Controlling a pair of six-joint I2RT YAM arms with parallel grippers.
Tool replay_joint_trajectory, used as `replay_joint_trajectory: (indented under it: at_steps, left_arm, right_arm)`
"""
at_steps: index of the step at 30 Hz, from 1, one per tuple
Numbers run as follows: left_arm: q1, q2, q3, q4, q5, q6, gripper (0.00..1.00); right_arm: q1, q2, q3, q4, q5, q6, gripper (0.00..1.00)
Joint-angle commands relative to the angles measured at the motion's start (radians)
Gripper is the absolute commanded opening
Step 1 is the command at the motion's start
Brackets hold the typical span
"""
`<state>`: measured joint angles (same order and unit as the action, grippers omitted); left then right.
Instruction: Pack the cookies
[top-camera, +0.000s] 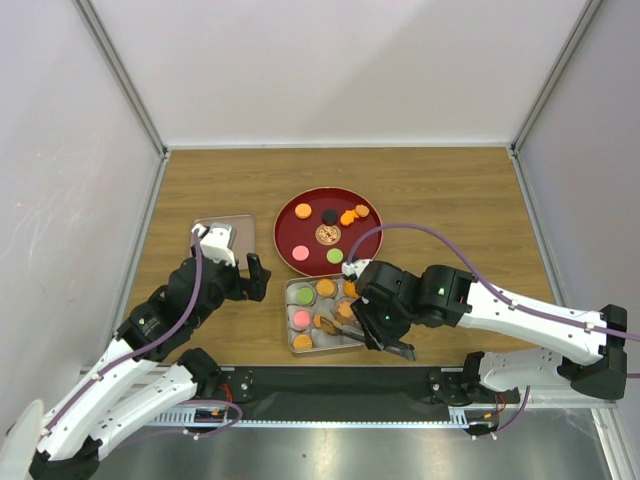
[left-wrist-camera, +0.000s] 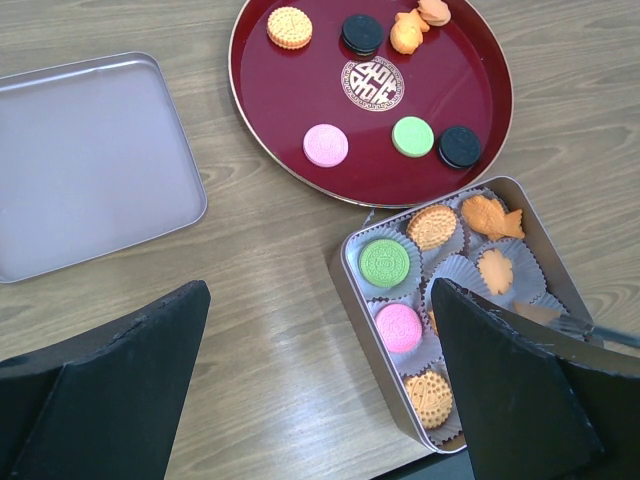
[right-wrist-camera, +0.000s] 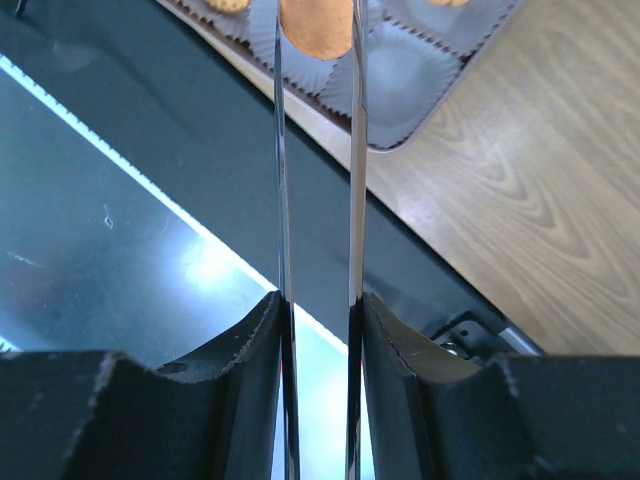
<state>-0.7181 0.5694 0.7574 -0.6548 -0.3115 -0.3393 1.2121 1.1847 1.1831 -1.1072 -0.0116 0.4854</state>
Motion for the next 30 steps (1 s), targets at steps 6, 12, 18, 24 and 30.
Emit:
replay_joint_trajectory:
  at_steps: [6, 12, 18, 24, 30]
  left_arm:
    - [-0.006, 0.006, 0.014, 0.017, -0.005, -0.001, 1.0]
    - [-0.006, 0.01, 0.016, 0.015, -0.001, 0.0, 1.0]
    - [-0.006, 0.01, 0.014, 0.017, -0.001, 0.0, 1.0]
    - [-0.007, 0.01, 0.014, 0.018, -0.001, 0.0, 1.0]
    - [-0.007, 0.01, 0.014, 0.017, 0.002, 0.0, 1.0]
  right_arm:
    - [0.046, -0.004, -0.03, 0.087, -0.03, 0.053, 0.36]
    - [0.049, 0.0, -0.05, 0.107, -0.031, 0.059, 0.37]
    - [0.05, 0.004, -0.059, 0.101, -0.03, 0.059, 0.38]
    - [0.05, 0.0, -0.063, 0.098, -0.028, 0.064, 0.39]
    - [0.05, -0.002, -0.063, 0.092, -0.025, 0.064, 0.41]
